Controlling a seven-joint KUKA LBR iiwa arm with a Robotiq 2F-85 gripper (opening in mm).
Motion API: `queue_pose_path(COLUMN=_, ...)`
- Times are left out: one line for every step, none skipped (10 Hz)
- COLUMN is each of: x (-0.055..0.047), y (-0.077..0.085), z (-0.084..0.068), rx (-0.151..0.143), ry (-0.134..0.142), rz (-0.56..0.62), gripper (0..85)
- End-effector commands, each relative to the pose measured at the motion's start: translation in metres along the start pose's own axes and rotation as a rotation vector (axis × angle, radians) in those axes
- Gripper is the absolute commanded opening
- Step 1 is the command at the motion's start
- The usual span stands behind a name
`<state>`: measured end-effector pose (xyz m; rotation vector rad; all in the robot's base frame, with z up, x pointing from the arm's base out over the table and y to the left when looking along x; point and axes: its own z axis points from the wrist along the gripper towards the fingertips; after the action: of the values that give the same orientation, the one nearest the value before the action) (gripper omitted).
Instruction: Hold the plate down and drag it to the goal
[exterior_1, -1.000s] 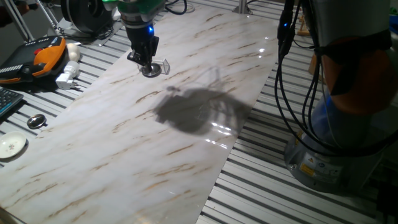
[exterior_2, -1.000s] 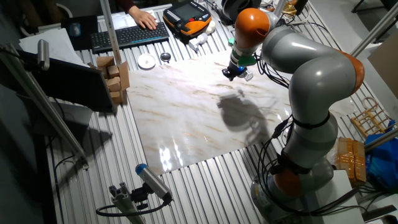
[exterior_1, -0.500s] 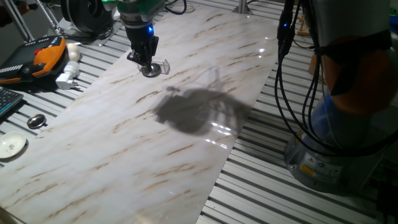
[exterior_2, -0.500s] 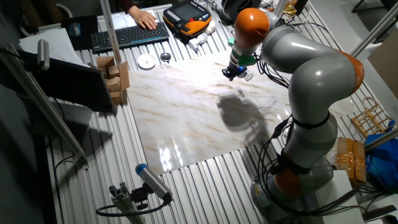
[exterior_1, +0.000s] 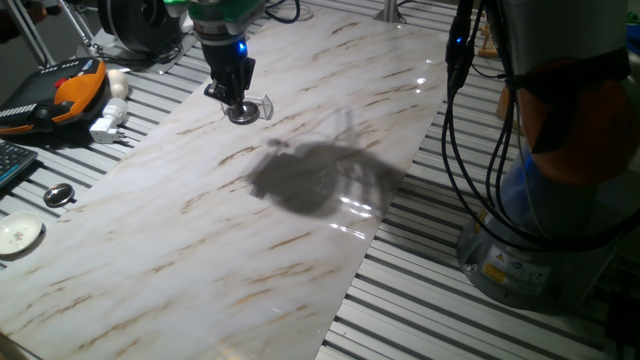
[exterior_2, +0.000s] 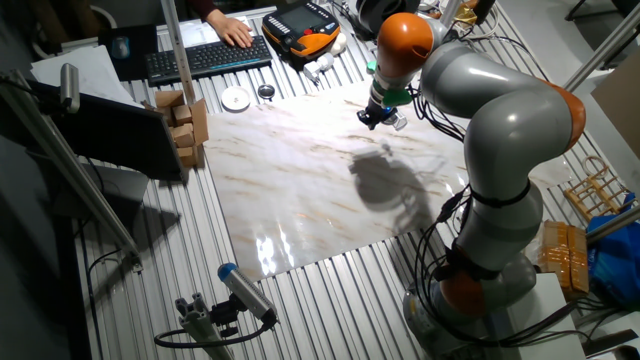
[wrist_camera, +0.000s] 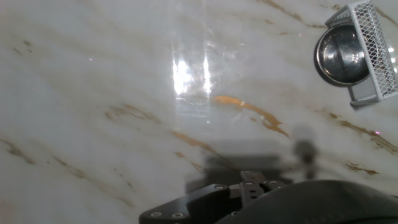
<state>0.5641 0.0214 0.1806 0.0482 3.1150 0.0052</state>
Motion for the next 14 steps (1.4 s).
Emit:
queue_pose_path(x=0.0004, y=-0.0001, z=-0.0009, rx=0.001, ry=0.003, rz=-0.001, gripper=0.0)
queue_pose_path(x=0.0008, y=-0.0006, z=-0.0019, rx=0.001, ry=0.006, rz=-0.001, gripper=0.0)
queue_pose_path(x=0.0013, y=-0.0011, z=-0.0028, rx=0.005, ry=0.007, rz=-0.002, gripper=0.0)
queue_pose_path(x=0.0014, y=-0.0022, z=-0.0029, rx=0.006, ry=0.007, rz=-0.006, gripper=0.0)
queue_pose_path(x=0.0013, y=-0.0022, z=-0.0026, rx=0.008, ry=0.007, rz=-0.006, gripper=0.0)
queue_pose_path(x=0.0012, y=-0.0021, z=-0.0025, rx=0.011, ry=0.007, rz=-0.006, gripper=0.0)
queue_pose_path(x=0.0012, y=-0.002, z=-0.0024, rx=0.011, ry=0.007, rz=-0.006, gripper=0.0)
queue_pose_path(x=0.0013, y=-0.0018, z=-0.0022, rx=0.011, ry=0.007, rz=-0.007, gripper=0.0)
queue_pose_path(x=0.0015, y=-0.0018, z=-0.0023, rx=0.012, ry=0.009, rz=-0.007, gripper=0.0)
queue_pose_path(x=0.0016, y=-0.0019, z=-0.0025, rx=0.014, ry=0.009, rz=-0.007, gripper=0.0)
queue_pose_path(x=0.0016, y=-0.002, z=-0.0025, rx=0.014, ry=0.01, rz=-0.007, gripper=0.0)
queue_pose_path(x=0.0016, y=-0.0019, z=-0.0025, rx=0.014, ry=0.01, rz=-0.007, gripper=0.0)
queue_pose_path(x=0.0015, y=-0.0019, z=-0.0025, rx=0.018, ry=0.01, rz=-0.007, gripper=0.0)
queue_pose_path(x=0.0013, y=-0.002, z=-0.0028, rx=0.02, ry=0.01, rz=-0.006, gripper=0.0)
